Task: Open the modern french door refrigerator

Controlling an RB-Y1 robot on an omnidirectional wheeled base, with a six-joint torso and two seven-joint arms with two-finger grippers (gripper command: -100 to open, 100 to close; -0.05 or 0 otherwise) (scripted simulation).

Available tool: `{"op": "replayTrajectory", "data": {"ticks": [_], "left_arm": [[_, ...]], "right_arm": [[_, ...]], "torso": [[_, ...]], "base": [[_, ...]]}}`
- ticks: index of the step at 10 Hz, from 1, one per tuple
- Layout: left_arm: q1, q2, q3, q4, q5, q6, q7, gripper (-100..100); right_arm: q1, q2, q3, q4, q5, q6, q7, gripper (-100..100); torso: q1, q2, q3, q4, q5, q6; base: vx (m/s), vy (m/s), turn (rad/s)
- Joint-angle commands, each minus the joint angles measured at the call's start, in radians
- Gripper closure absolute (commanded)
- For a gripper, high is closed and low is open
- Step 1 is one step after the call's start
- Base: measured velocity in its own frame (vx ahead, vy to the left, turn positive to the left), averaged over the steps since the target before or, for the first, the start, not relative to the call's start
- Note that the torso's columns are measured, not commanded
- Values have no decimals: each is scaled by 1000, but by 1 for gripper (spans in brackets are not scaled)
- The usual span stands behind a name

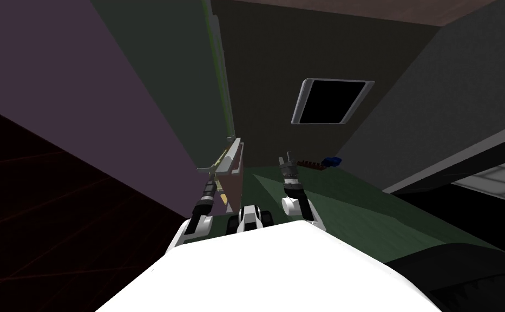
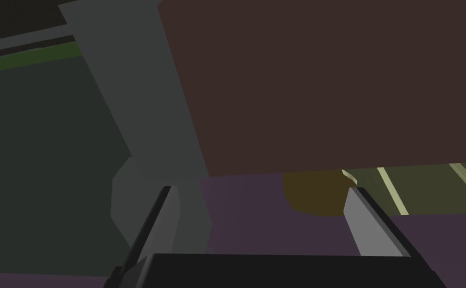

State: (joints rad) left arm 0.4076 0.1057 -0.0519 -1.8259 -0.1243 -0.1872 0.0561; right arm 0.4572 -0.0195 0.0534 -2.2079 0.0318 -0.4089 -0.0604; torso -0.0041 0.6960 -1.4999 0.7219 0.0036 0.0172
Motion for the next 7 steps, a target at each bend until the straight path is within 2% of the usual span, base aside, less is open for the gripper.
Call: {"op": "replayTrajectory", "data": {"ticks": [1,2,3,4,6,7], "left_arm": [[-17,-12,-12,44,-3,34,-3,-100],[-20,-19,-14,53,-4,39,-4,-100],[-21,-19,-10,34,-4,14,-4,-100],[-15,-16,-7,-1,-7,32,-5,-100],[-11,-14,-5,-24,-10,51,-5,-100],[0,-14,-3,-19,-8,32,-4,-100]], "right_arm": [[0,0,0,0,0,0,0,0],[0,0,0,0,0,0,0,0],[0,0,0,0,0,0,0,0],[0,0,0,0,0,0,0,0],[0,0,0,0,0,0,0,0],[0,0,0,0,0,0,0,0]], "torso": [[7,-4,-2,-1,2,-2],[11,-9,-5,-3,4,-2],[13,-11,-6,-5,5,-2],[13,-4,-3,-2,4,-6],[6,3,2,4,0,-3],[3,0,-1,5,-2,0]], "base": [[5,-48,-7],[-4,-21,-11],[-54,-8,49],[-31,-17,73],[49,-18,40],[-15,-2,78]]}}
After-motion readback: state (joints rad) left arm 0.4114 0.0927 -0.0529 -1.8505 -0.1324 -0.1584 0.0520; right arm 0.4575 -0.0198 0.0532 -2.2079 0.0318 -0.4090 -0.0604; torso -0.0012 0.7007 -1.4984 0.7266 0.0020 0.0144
